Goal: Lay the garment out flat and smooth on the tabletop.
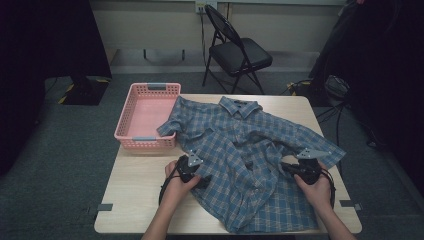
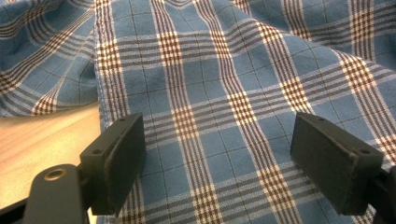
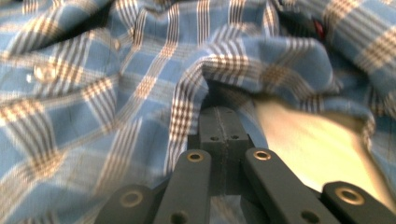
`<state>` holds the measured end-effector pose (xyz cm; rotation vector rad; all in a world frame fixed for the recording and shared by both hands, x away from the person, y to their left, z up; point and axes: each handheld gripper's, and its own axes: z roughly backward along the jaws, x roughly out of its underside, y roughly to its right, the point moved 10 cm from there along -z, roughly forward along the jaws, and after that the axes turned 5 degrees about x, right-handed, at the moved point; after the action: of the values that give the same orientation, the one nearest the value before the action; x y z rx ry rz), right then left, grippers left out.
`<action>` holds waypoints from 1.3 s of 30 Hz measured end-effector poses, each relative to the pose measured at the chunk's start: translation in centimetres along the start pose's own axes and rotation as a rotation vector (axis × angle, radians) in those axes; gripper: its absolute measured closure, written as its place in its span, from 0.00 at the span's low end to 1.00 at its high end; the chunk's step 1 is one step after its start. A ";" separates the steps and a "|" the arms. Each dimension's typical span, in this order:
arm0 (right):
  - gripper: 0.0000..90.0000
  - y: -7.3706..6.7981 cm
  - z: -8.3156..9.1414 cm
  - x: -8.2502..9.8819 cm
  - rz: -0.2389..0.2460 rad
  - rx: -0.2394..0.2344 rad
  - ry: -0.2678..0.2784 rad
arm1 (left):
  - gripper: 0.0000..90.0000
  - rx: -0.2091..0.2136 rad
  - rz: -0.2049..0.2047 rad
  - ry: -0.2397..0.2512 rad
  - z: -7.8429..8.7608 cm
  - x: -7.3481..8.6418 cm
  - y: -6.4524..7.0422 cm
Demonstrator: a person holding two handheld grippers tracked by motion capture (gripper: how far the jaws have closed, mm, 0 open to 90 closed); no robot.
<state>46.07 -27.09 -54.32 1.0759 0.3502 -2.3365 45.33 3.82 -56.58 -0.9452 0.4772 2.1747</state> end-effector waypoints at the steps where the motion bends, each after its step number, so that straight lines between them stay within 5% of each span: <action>1: 1.00 0.0 0.2 0.4 0.001 -0.004 -0.007 | 0.20 0.000 0.000 0.000 0.0 0.0 0.0; 4: 1.00 0.3 1.4 1.0 -0.004 0.004 0.019 | 0.20 -0.001 0.001 0.001 0.0 0.0 0.0; 6: 0.76 0.5 2.4 0.6 -0.038 0.014 0.089 | 0.20 -0.001 0.003 0.001 0.0 0.0 0.0; 8: 0.70 0.3 3.0 0.0 -0.037 0.015 0.134 | 0.20 -0.002 0.004 0.001 0.0 0.0 0.0; 11: 0.65 -1.1 3.3 -0.9 -0.048 -0.043 0.165 | 0.20 -0.002 0.004 0.002 0.0 0.0 0.0; 14: 0.67 -2.0 2.1 -0.9 0.002 -0.037 0.121 | 0.20 -0.002 0.002 0.001 0.0 0.0 0.1; 20: 0.98 -1.8 0.7 -0.1 0.007 -0.031 0.066 | 0.20 0.002 0.004 0.001 0.0 0.0 0.1; 26: 0.99 1.8 2.2 -1.1 -0.045 0.046 0.097 | 0.20 0.001 0.001 0.000 0.0 0.0 0.1; 31: 0.99 5.5 1.7 -0.3 -0.080 0.123 0.029 | 0.20 0.001 0.002 0.000 0.0 0.0 0.1; 35: 0.98 6.0 1.0 1.6 -0.042 0.153 -0.053 | 0.20 0.005 0.004 0.001 0.0 0.1 0.1; 39: 0.94 5.8 1.9 2.9 -0.024 0.170 -0.062 | 0.20 0.005 0.004 0.001 0.1 0.1 0.1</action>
<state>46.64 -33.70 -55.36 1.0788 0.1432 -2.4503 45.22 3.83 -56.59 -0.9432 0.4844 2.1759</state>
